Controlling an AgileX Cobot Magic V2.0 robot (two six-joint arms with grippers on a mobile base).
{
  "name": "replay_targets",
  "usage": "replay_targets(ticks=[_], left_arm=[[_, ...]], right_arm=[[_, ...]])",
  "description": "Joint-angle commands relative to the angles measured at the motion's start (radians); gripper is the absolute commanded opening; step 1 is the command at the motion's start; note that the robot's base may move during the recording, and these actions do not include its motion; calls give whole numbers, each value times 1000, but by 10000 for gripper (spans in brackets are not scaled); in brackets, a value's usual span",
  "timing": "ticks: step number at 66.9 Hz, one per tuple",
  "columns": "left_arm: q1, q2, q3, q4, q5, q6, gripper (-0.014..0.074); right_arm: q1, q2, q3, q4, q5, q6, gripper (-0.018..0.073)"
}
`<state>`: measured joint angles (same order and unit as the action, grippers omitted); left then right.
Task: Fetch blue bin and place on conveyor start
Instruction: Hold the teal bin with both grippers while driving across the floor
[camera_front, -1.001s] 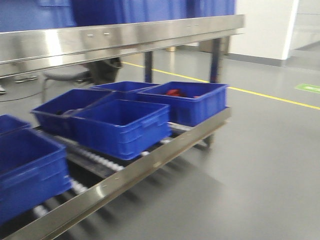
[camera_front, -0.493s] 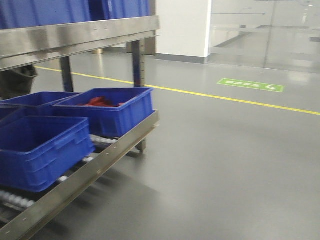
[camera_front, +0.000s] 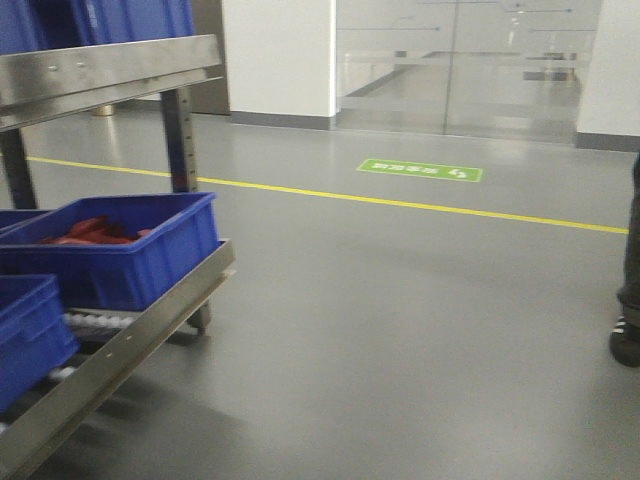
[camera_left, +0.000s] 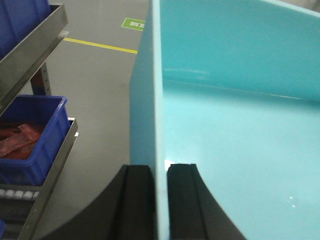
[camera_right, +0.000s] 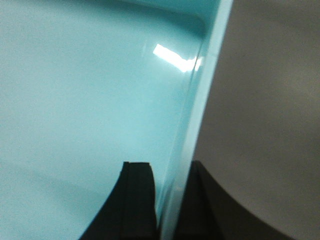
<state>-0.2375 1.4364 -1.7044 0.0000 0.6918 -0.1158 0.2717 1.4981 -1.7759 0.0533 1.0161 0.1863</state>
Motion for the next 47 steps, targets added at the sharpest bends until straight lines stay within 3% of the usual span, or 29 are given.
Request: replay_targets(ticks=[1,47], left_arm=[[5,-12,-11,10,-84,-5,-111],[5,-12,-11,12,-84,-5,-111]], right_arm=[[-9,-16,-9,-32,-1,-30,-152],[-9,-16,-9,-32,-1,-30,-152]])
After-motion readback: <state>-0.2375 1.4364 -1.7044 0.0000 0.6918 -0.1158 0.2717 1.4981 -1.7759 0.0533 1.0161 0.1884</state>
